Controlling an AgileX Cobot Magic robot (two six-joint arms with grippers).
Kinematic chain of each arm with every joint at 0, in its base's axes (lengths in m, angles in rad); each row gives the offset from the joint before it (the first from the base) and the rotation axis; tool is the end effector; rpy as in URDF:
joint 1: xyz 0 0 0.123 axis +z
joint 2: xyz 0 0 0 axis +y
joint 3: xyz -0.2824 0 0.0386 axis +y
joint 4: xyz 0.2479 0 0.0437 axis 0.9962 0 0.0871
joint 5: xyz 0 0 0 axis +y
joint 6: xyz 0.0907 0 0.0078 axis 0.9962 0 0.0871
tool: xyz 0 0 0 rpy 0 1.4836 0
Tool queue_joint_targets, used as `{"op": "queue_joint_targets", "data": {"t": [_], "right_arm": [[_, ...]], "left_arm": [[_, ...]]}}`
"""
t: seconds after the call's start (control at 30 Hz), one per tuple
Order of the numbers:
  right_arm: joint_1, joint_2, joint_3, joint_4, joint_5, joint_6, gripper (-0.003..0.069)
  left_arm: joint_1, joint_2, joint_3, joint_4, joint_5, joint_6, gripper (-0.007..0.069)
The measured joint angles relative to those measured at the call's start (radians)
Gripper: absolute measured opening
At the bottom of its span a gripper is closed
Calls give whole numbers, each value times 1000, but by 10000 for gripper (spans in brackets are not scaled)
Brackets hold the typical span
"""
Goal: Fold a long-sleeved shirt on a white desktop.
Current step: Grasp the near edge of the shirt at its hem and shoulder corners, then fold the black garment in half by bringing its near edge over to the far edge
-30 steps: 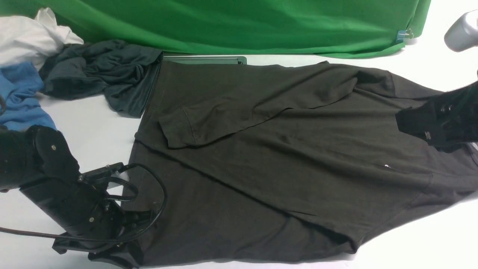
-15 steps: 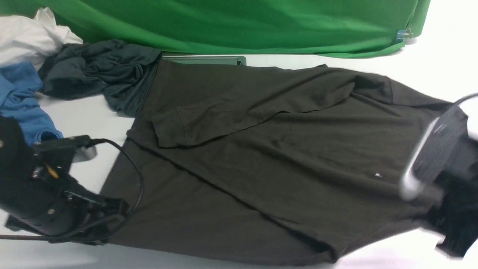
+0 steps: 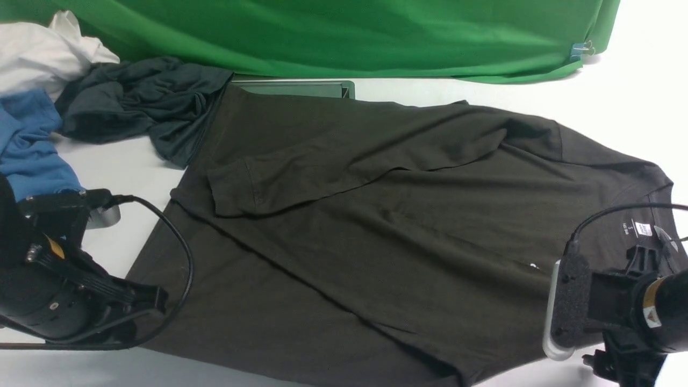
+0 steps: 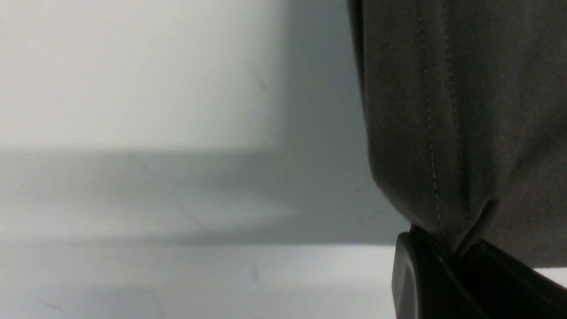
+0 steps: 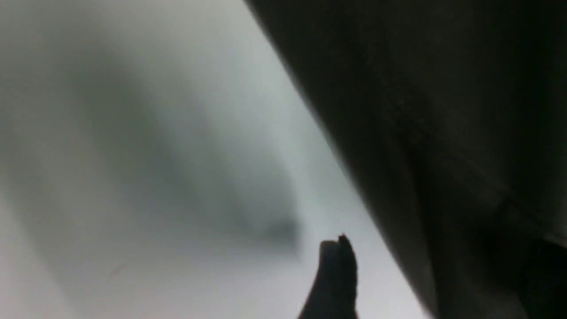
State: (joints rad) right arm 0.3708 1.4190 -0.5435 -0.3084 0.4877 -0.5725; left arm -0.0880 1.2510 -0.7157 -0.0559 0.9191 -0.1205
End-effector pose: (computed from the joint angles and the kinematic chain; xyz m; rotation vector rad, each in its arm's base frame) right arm 0.2056 0.0660 0.1599 -1.6056 2.3596 -0.3050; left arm 0.2006 -0.0218 0.2253 -0.0910 2.9410 -0.1014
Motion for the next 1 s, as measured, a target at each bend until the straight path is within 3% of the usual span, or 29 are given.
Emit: {"op": "queue_joint_targets", "data": {"t": [0.13, 0.2, 0.3, 0.37, 0.57, 0.83, 1.0], "right_arm": [[-33, 93, -17, -8, -110, -3, 517], [-39, 131, -36, -8, -144, 0, 421], [-39, 143, -44, 7, -138, 3, 174], [-39, 127, -42, 13, -118, 2, 85], [-39, -90, -22, 28, 94, -19, 67], [-39, -323, -21, 57, 195, -24, 67], [-39, -295, -30, 60, 201, 15, 67]], "left_arm": [[0, 0, 0, 0, -5, 0, 50], [0, 0, 0, 0, -7, 0, 50], [0, 0, 0, 0, -4, 0, 50], [0, 0, 0, 0, -2, 0, 50], [0, -2, -11, 1, 16, 0, 50], [0, -102, -29, 10, 48, -19, 50], [0, -115, -40, -2, -92, -11, 50]]}}
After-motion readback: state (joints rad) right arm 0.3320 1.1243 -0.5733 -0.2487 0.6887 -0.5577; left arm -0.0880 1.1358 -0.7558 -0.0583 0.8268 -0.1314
